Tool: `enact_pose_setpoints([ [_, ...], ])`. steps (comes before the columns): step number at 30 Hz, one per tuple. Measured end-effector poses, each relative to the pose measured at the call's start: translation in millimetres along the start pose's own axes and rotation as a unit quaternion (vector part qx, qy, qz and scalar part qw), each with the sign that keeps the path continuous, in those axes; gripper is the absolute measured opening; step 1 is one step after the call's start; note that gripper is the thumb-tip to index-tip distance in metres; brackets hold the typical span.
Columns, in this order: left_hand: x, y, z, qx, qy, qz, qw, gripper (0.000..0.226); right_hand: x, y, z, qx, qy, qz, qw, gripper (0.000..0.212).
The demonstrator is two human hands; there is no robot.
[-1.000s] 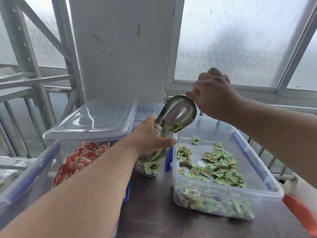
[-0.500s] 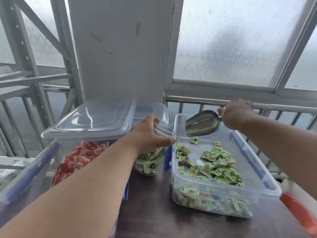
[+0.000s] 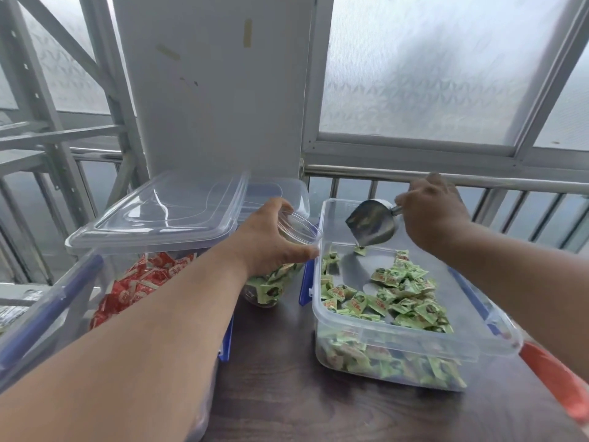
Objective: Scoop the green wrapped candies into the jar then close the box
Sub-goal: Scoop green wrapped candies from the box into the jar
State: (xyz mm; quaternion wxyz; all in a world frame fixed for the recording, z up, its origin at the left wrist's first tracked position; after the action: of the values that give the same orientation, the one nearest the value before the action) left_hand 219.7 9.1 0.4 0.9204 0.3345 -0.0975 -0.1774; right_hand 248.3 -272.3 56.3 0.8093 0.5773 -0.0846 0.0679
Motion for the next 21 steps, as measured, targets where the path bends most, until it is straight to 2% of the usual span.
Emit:
enact_pose_setpoints([
  [2, 1, 0, -1, -0.012, -0.006, 0.003, 1.0, 0.087, -8, 0, -9, -0.053, 0.015, 0.021, 0.998, 0.03],
  [4, 1, 0, 0, -0.014, -0.01, -0.001, 1.0, 0.085, -14, -4, -15, -0.057, 0.048, 0.019, 0.997, 0.029],
  [10, 2, 0, 0, 0.008, -0.012, 0.001, 1.0, 0.08, -14, -12, -21, 0.063, 0.174, 0.017, 0.983, 0.036],
  [13, 2, 0, 0, 0.009, -0.01, -0.003, 1.0, 0.079, -13, 1, -22, 0.04, 0.236, 0.003, 0.971, 0.031],
  [15, 2, 0, 0, 0.005, -0.009, -0.001, 1.0, 0.077, -12, 14, -20, 0.041, 0.252, -0.058, 0.965, 0.022],
  [18, 1, 0, 1, -0.001, -0.009, 0.001, 1.0, 0.076, -11, 19, -14, 0.087, 0.242, -0.197, 0.946, 0.015],
  [21, 0, -1, 2, 0.004, -0.01, -0.001, 1.0, 0.078, -12, 9, -17, 0.046, 0.241, -0.257, 0.935, 0.02],
])
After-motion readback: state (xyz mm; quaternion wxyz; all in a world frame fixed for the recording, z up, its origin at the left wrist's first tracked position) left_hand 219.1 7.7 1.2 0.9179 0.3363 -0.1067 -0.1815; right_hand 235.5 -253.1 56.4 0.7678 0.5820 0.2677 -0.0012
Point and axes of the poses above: each hand's wrist, its own x-axis towards the middle knuckle, its own y-axis out of the back of the hand, z = x × y, the point moved 7 cm from there along x, towards the middle knuckle, and after that the axes turned 13 degrees about -z, right-handed, at the moved point
